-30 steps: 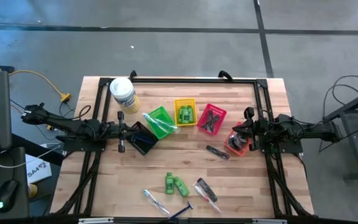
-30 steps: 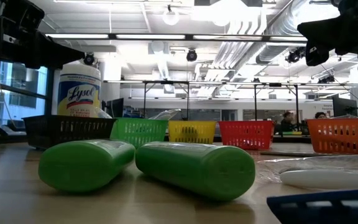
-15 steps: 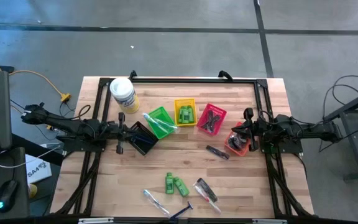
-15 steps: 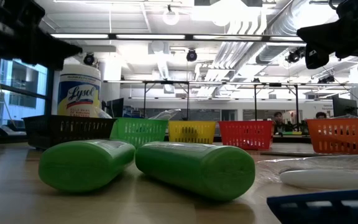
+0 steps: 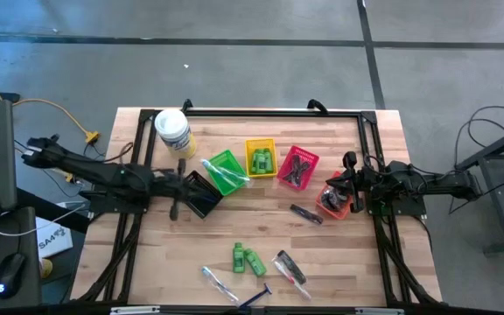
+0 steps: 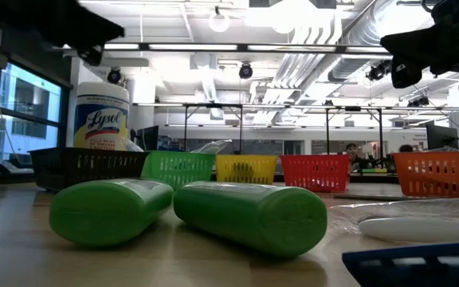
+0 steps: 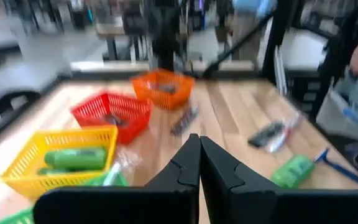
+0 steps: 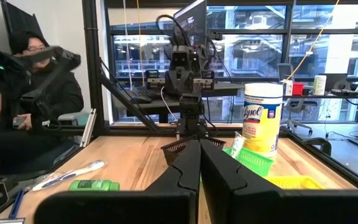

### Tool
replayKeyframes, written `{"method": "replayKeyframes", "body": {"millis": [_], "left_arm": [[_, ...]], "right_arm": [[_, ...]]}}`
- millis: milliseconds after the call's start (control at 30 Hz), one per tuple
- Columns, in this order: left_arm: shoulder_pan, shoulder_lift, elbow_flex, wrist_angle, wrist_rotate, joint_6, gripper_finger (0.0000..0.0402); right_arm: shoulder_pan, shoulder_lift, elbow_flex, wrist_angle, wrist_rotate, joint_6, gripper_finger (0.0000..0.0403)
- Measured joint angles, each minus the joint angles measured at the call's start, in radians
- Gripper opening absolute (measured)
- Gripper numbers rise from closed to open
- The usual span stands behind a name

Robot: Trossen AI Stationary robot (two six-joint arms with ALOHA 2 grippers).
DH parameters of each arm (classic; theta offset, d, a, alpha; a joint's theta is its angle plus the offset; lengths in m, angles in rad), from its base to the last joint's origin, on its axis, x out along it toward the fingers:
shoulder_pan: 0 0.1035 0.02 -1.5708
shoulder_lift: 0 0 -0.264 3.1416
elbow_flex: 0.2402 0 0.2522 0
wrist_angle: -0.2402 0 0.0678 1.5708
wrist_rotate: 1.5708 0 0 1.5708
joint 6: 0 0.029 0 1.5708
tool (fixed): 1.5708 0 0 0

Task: Pick & Place Travel size toiletries
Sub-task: Put the blue toothbrush into the green bin

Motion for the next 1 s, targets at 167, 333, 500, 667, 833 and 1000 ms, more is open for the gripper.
{"method": "replayKeyframes", "body": {"millis": [167,333,500,667,833,1000], "left_arm": [[-0.050,0.250,0.194,-0.141,0.053,-0.026,0.0000],[-0.181,0.484,0.377,-0.210,0.059,0.014,0.0003],[-0.307,0.692,0.549,-0.316,-0.029,0.063,0.0037],[-0.369,0.849,0.688,-0.377,-0.054,0.018,0.0100],[-0.412,0.979,0.793,-0.481,0.061,-0.012,0.0170],[-0.442,1.049,0.812,-0.457,0.154,-0.009,0.0206]], "right_arm": [[0.000,0.000,0.000,0.000,0.000,0.000,0.0005],[0.000,0.000,0.000,0.000,-0.001,0.000,0.0005],[0.000,0.000,0.000,-0.003,-0.023,0.001,0.0005],[0.000,0.000,0.000,-0.008,-0.060,0.002,0.0005],[0.000,0.000,0.000,-0.011,-0.058,0.002,0.0005],[0.000,0.000,0.000,-0.007,-0.058,0.006,0.0005]]}}
